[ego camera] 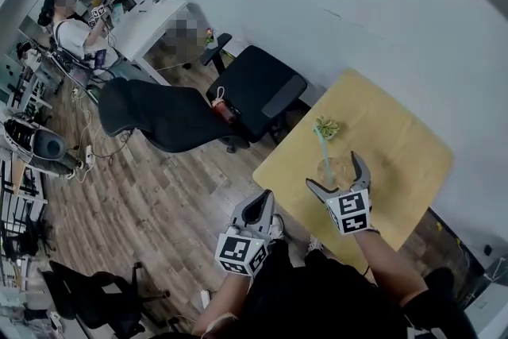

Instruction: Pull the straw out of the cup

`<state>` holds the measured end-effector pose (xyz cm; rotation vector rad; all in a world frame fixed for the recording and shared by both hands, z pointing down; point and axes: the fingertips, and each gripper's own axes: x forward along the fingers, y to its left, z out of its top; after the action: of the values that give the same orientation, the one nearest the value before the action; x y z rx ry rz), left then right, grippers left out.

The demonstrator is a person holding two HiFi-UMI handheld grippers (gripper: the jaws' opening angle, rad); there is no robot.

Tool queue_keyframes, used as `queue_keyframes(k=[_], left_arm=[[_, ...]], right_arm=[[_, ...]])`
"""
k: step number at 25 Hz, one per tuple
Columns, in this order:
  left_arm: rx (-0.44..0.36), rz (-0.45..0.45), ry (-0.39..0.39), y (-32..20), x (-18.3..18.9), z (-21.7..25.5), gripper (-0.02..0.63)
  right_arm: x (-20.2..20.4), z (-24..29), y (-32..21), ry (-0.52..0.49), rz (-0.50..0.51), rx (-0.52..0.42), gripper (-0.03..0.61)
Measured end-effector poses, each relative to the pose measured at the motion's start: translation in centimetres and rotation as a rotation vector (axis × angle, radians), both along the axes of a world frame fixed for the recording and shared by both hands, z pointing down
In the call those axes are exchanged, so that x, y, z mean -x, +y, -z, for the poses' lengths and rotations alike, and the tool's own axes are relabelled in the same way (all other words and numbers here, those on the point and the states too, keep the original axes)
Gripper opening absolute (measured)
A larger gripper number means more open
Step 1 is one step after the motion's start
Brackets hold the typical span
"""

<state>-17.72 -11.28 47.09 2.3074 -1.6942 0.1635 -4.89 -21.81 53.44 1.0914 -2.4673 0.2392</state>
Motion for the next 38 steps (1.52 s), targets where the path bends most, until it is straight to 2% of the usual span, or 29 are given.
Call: queue_keyframes(k=[7, 14, 18, 23, 26, 38], left_arm=[[0.010, -0.031, -0.003, -3.1, 2.5, -0.7, 0.020], [0.005, -0.072, -0.059, -5.4, 3.1, -1.3, 0.020], [0.018, -0.087, -0.060, -5.8, 3.3, -2.0, 0.020], [0.030, -0.098, -0.066, -6.3, 3.6, -2.8, 0.020], [0.034, -0.099, -0.064, -6.4, 3.6, -3.1, 0.020], [0.044, -0.108, -0.046, -6.1, 3.6, -3.5, 0.020]], right_arm=[[1.4, -3.3, -2.8, 0.037, -0.048, 0.061, 0.581], [2.0, -6.1, -4.2, 0.042, -0.059, 0.132, 0.519], [1.8, -6.5, -4.8, 0.055, -0.084, 0.126, 0.438], [1.2, -7.5, -5.3, 0.100, -0.099, 0.134, 0.285], [0.9, -8.0, -5.4, 0.131, -0.102, 0.140, 0.226], [0.8, -9.0, -5.3, 0.179, -0.110, 0.172, 0.103]])
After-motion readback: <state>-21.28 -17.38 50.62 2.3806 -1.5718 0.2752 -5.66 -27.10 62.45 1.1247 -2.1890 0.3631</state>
